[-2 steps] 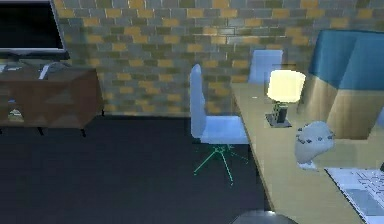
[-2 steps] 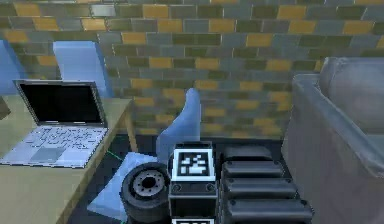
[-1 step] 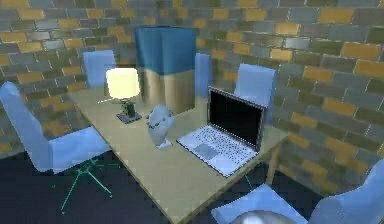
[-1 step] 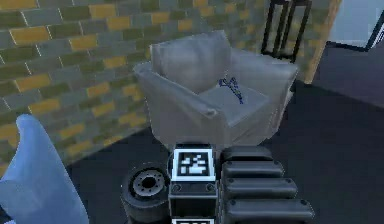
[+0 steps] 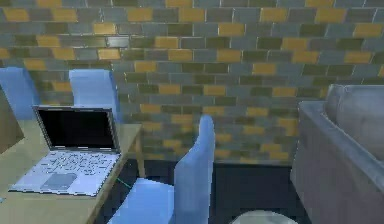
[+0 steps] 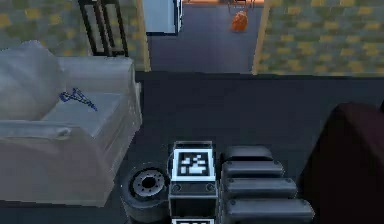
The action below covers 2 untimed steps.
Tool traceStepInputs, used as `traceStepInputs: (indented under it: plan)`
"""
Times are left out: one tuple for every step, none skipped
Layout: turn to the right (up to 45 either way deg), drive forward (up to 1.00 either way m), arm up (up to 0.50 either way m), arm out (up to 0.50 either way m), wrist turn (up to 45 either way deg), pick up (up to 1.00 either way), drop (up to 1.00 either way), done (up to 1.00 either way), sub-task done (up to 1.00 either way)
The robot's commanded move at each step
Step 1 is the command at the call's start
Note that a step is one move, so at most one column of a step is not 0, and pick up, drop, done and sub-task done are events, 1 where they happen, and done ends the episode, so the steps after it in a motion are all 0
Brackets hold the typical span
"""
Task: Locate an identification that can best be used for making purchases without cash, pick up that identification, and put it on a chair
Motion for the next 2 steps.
traceStepInputs:
  plan:
    - [45.0,0.0,0.0,0.0,0.0,0.0,0.0,0.0,0.0]
    - [33.0,0.0,0.0,0.0,0.0,0.0,0.0,0.0,0.0]
